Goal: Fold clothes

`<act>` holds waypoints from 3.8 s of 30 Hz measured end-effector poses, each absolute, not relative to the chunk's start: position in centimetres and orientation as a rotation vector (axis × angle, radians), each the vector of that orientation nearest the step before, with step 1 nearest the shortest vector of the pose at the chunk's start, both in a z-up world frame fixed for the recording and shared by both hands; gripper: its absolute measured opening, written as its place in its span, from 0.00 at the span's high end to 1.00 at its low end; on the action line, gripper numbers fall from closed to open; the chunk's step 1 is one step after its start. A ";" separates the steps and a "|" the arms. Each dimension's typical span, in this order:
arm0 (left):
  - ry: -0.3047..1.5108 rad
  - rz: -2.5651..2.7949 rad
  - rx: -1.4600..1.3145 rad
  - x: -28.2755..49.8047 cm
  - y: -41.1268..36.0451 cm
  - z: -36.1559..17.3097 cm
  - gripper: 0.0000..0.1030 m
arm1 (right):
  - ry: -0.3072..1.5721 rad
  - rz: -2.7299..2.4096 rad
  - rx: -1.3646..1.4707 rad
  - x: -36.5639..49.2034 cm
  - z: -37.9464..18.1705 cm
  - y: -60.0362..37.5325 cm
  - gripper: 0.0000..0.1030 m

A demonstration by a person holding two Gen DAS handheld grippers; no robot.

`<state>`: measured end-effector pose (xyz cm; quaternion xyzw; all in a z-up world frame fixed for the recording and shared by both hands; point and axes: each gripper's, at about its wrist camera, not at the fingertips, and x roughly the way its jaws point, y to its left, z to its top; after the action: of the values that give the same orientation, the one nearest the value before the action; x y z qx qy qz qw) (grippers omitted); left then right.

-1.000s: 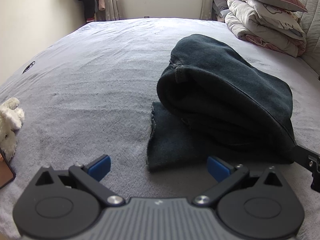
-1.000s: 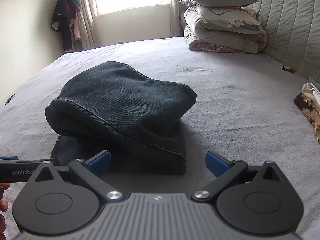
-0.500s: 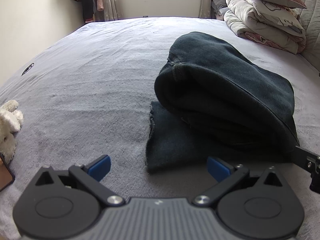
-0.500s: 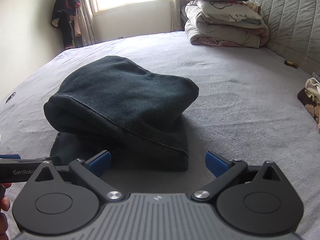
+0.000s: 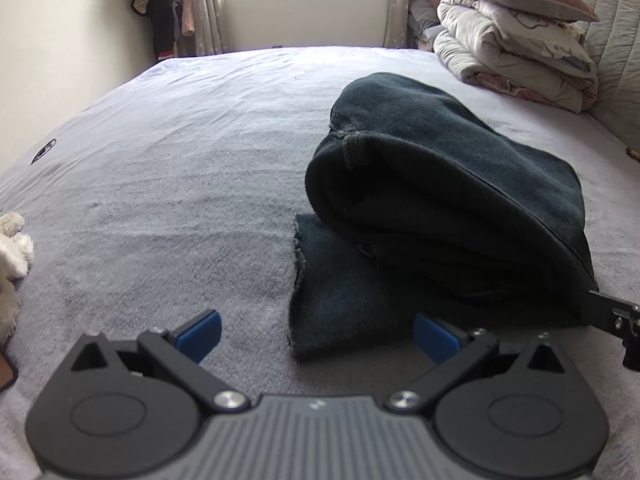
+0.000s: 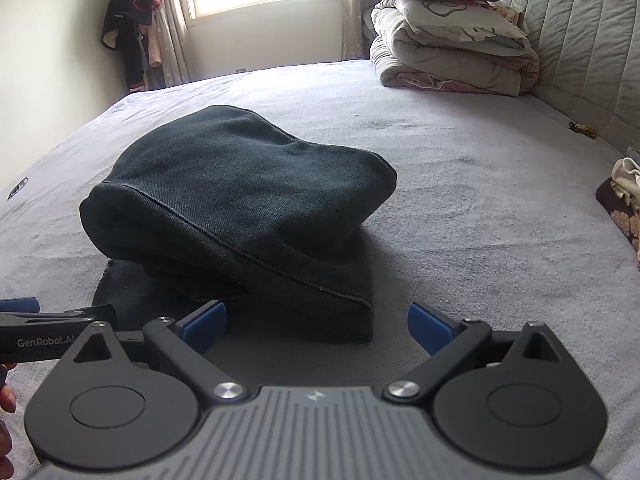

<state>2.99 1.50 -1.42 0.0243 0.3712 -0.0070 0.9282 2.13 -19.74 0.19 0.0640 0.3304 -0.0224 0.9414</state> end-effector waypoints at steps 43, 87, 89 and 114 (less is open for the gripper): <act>0.842 -0.040 -0.067 5.9 4.7 -2.6 0.00 | 0.640 0.112 0.019 5.7 1.2 -15.9 0.21; 0.827 -0.251 -0.268 7.7 5.8 -2.9 0.97 | 0.713 -0.230 0.359 6.2 -0.2 -30.1 0.60; 0.832 -0.291 -0.269 6.7 5.5 -2.4 0.97 | 0.731 -0.186 0.398 5.5 -0.3 -29.9 0.60; 0.855 -0.713 -0.212 0.5 -1.2 -1.8 0.99 | 0.914 0.355 0.600 6.6 -1.5 -21.2 0.56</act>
<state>0.54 -1.20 -1.76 -0.1003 0.4049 -0.3378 0.8437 6.61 -21.20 -1.47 0.2840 0.4324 0.1677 0.8392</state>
